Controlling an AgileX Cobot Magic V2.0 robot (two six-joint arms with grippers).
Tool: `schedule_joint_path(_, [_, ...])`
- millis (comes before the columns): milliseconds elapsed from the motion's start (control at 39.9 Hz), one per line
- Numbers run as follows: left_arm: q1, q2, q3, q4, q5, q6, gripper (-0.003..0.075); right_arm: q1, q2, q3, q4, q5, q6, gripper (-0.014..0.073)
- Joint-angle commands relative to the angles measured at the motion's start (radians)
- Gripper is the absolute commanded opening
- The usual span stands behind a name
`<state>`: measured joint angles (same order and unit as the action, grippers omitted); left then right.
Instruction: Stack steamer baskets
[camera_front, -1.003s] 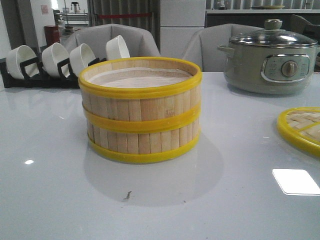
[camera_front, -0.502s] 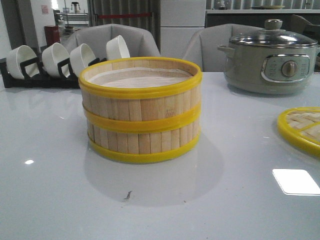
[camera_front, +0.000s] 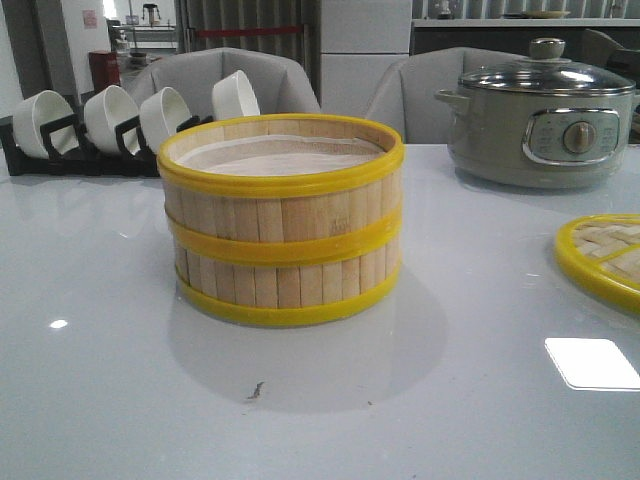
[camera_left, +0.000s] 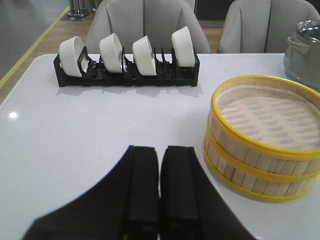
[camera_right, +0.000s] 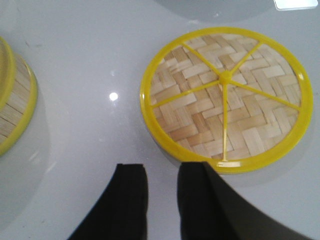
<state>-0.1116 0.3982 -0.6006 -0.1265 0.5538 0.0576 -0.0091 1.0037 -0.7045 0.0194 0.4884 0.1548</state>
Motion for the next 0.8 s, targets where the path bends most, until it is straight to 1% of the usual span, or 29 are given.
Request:
schedule_joint_path(0, [-0.006,0.008,-0.027,-0.005,-0.085,-0.006,0.0091,-0.004,0.038,-0.053,-0.055,-0.057,-0.01,0.0291])
schedule_joint_path(176, [-0.006,0.008,-0.027,-0.005,-0.085,-0.006,0.0091,-0.011,0.191,-0.171,-0.156,-0.056,-0.01,0.0291])
schedule_joint_path(401, [-0.006,0.008,-0.027,-0.005,-0.085,-0.006,0.0091,-0.071,0.406,-0.365,-0.151,-0.016,-0.009,0.0291])
schedule_joint_path(577, [-0.006,0.008,-0.027,-0.005,-0.085,-0.006,0.0091,-0.115,0.529,-0.479,-0.09,0.036,-0.009,0.0291])
schedule_joint_path(677, [-0.006,0.008,-0.027,-0.005,-0.085,-0.006,0.0091,-0.136,0.58,-0.52,-0.039,0.054,-0.009,0.0291])
schedule_joint_path(777, [-0.006,0.008,-0.027,-0.005,-0.085,-0.006,0.0091,-0.145,0.633,-0.552,-0.019,0.082,-0.009,0.0291])
